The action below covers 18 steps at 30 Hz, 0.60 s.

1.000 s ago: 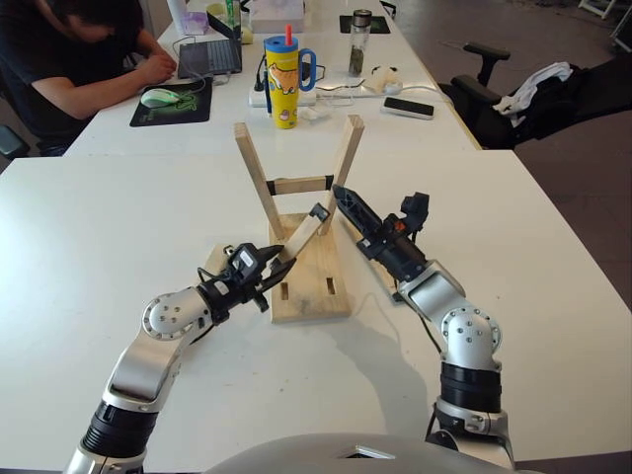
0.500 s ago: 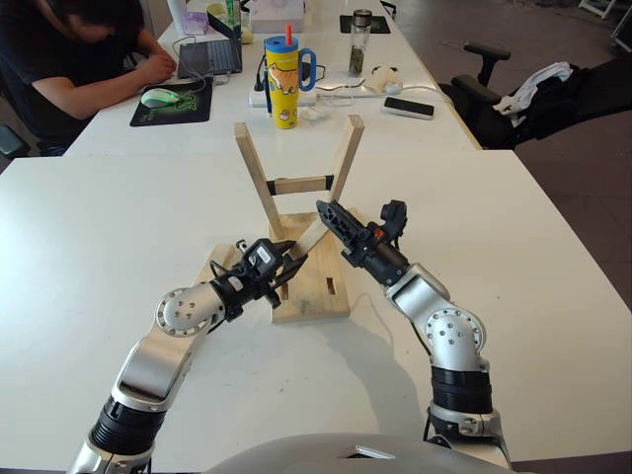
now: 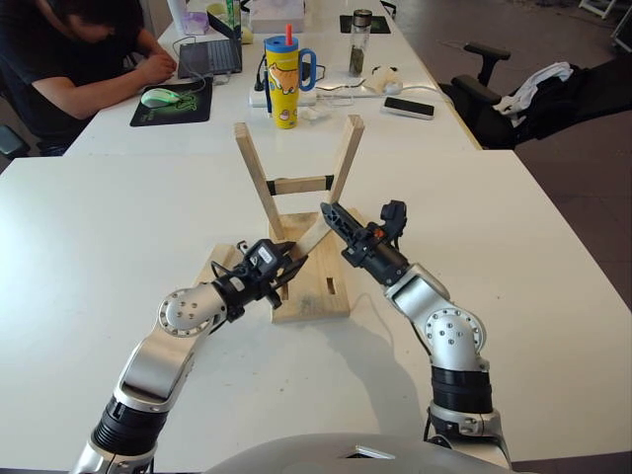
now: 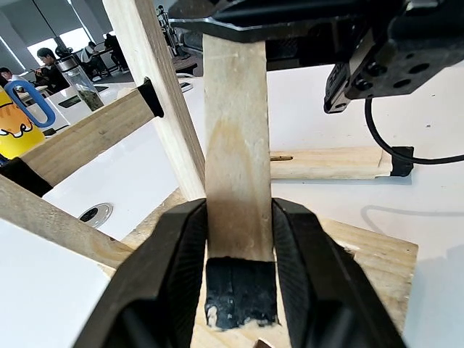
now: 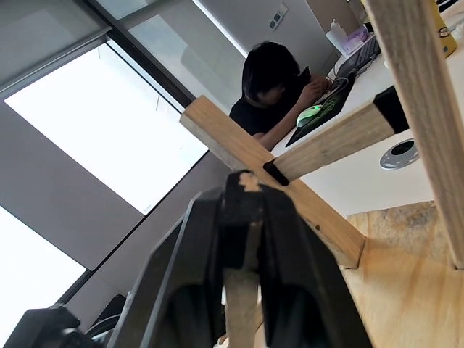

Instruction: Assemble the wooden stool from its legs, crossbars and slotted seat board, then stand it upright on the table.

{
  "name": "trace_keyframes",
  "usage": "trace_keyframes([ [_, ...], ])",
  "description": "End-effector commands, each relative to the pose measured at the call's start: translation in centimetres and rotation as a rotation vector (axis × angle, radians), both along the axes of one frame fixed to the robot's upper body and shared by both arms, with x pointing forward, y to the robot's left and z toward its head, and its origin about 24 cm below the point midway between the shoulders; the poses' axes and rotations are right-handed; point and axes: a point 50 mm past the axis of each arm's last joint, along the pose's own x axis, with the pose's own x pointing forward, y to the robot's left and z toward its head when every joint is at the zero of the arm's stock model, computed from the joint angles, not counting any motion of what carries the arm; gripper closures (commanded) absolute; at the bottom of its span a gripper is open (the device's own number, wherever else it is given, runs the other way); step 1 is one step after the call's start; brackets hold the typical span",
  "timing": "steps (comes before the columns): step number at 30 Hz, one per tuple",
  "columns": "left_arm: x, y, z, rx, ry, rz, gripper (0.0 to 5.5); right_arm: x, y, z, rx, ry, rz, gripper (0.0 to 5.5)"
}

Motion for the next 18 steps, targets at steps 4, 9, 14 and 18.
trace_keyframes([
  [4,0.5,0.0,0.8,-0.210,0.046,0.043,3.29,0.4,-1.1,-0.5,-0.062,0.011,-0.057,5.07],
  [9,2.4,2.4,3.2,-0.411,0.005,0.151,2.60,0.9,-4.3,-0.5,-0.163,-0.016,-0.141,5.07],
  [14,2.4,3.5,2.7,-0.379,-0.006,0.170,2.52,2.4,-9.2,1.2,-0.327,-0.096,-0.317,5.07],
  [18,2.4,2.8,2.2,-0.378,0.001,0.167,2.52,3.4,-10.2,1.1,-0.366,-0.120,-0.403,5.07],
])
